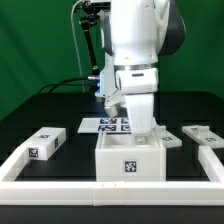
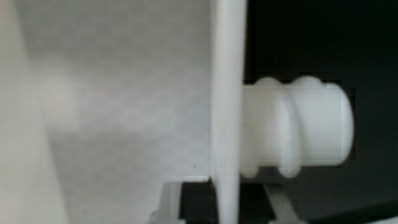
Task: Assemble cabinet
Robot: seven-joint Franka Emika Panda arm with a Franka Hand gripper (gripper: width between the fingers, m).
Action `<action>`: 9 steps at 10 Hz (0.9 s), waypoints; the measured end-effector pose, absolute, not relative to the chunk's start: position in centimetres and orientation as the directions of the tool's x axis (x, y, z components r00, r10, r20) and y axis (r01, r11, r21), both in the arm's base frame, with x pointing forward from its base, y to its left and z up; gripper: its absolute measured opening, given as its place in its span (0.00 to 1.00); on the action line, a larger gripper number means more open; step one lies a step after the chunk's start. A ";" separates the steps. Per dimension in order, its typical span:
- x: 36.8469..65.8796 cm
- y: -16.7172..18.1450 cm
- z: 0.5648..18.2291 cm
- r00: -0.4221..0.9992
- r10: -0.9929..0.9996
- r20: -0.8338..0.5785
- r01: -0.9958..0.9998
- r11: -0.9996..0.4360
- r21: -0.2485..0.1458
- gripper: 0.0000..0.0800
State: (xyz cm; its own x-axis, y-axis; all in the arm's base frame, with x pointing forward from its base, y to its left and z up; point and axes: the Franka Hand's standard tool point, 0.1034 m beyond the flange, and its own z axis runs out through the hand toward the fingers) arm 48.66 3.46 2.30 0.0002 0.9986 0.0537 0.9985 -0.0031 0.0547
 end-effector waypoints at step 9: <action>52.5 10.0 2.4 -0.024 0.997 0.075 0.997 0.018 0.075 0.05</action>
Offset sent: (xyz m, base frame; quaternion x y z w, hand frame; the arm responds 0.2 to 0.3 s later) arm 0.0151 0.0388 -0.0104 0.0120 -0.0034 -0.0072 0.9999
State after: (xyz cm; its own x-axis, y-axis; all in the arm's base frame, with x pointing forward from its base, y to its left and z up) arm 52.52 10.04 2.37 -0.0235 0.9969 0.0754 0.9970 0.0178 0.0752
